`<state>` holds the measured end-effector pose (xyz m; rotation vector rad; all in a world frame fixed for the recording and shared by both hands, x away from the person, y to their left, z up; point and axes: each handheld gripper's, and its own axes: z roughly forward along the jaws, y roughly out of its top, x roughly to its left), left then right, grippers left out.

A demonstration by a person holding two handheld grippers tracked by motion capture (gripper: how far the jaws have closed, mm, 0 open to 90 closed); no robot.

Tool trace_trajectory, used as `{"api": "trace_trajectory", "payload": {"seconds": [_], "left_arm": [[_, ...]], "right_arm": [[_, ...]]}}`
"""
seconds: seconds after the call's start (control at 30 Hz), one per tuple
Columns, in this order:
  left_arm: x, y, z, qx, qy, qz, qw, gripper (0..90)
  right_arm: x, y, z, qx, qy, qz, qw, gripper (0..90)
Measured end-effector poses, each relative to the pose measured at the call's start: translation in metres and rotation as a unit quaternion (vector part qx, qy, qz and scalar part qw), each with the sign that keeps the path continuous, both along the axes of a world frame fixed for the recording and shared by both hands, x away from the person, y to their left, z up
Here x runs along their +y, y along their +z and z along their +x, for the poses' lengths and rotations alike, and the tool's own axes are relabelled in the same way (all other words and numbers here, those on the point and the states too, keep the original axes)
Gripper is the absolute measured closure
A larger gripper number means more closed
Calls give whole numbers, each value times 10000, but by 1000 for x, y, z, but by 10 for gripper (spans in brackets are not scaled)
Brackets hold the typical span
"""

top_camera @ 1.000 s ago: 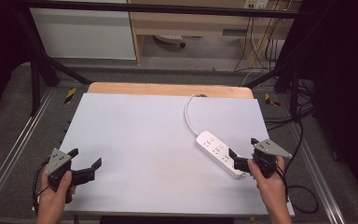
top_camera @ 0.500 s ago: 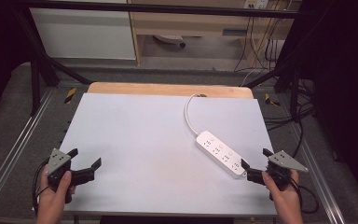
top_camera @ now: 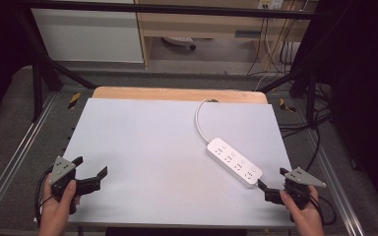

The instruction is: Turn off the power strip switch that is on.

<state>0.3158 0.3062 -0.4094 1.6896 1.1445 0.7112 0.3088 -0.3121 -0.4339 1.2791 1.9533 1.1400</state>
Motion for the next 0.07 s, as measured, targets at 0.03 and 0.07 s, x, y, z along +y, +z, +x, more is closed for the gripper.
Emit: {"api": "trace_trajectory", "payload": {"seconds": [0.03,0.07], "left_arm": [[0,0,0,3,-6,7,10000,48],[-1,0,0,7,-10,7,10000,48]], "right_arm": [[0,-1,0,-7,2,-10,10000,66],[1,-1,1,-14,42,-21,10000,65]]}}
